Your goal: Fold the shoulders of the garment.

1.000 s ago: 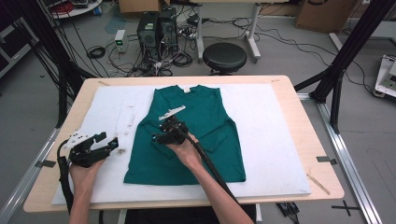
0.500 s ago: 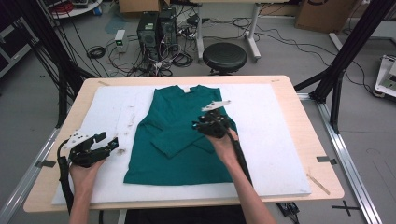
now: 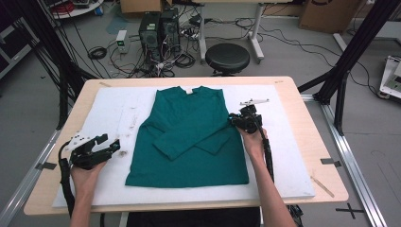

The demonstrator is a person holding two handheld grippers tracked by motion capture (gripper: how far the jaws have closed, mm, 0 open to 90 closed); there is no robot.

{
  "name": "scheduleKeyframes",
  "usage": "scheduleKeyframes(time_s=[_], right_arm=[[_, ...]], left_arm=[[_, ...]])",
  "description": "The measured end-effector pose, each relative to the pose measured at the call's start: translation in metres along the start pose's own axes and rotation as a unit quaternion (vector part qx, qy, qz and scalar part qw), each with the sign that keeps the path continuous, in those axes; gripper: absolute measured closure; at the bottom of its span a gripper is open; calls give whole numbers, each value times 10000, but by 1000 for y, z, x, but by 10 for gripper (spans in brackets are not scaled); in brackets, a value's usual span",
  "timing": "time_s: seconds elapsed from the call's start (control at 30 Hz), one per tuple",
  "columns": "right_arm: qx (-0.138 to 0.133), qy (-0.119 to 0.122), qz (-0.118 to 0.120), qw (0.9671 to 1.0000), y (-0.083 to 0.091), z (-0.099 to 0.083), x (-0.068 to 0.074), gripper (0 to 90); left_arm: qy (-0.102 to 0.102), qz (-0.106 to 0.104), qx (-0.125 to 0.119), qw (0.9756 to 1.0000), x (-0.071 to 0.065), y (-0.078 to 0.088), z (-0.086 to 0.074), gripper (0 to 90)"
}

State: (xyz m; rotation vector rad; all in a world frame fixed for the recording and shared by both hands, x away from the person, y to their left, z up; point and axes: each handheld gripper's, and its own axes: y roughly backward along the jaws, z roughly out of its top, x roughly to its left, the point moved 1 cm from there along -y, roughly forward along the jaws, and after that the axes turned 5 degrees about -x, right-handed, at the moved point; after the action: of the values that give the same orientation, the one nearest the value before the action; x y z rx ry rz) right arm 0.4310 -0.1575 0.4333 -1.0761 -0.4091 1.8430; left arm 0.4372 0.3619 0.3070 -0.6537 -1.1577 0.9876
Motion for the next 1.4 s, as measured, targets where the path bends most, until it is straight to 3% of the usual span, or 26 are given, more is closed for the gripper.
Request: scheduleKeyframes(time_s=[0.03, 0.17, 0.2, 0.27, 0.3, 0.53, 0.67, 0.73, 0.8, 0.87, 0.97, 1.13, 1.27, 1.4], right_arm=[[95, 29, -76, 9999, -9, -2, -1, 835], [253, 89, -142, 9995, -17, -5, -2, 833], [407, 145, -273, 9987, -20, -6, -3, 833], [498, 41, -327, 9982, -22, -8, -8, 834], [474, -17, -463, 9978, -22, -9, -12, 823], [504, -16, -778, 9957, -22, -9, -20, 802], [475, -127, -820, 9954, -20, -9, -25, 767], [474, -111, -852, 9952, -19, -8, -25, 703], [401, -209, -915, 9948, -15, -7, -25, 630], [292, -255, -793, 9961, -7, -5, -23, 581], [50, -77, -646, 9979, 8, 0, -14, 406], [-340, 186, -364, 9986, 38, -6, -2, 318], [-440, 427, -384, 9974, 54, -19, 6, 284], [-608, 371, -316, 9970, 67, -34, 9, 261]], left_arm=[[7, -2, -2, 10000, 0, 0, 0, 359], [-10, -6, 3, 10000, 0, 0, 0, 360], [-7, -5, -2, 10000, 0, 0, 0, 359], [1, -9, -3, 10000, 0, 0, 0, 360], [1, -7, -2, 10000, 0, 0, 0, 359], [-8, -8, -4, 10000, -1, 0, 0, 359], [-3, -16, -2, 10000, 0, 0, 0, 359], [-4, -15, -1, 10000, 0, 0, 0, 360], [-4, -11, -5, 10000, 0, 0, 0, 359], [1, -17, 3, 10000, 0, 0, 0, 359], [1, -36, 1, 10000, 0, 0, 0, 360], [21, -39, -3, 10000, 0, 0, 0, 360], [26, -38, -5, 10000, 0, 0, 0, 360], [-32, -17, 12, 10000, -1, 0, 0, 359]])
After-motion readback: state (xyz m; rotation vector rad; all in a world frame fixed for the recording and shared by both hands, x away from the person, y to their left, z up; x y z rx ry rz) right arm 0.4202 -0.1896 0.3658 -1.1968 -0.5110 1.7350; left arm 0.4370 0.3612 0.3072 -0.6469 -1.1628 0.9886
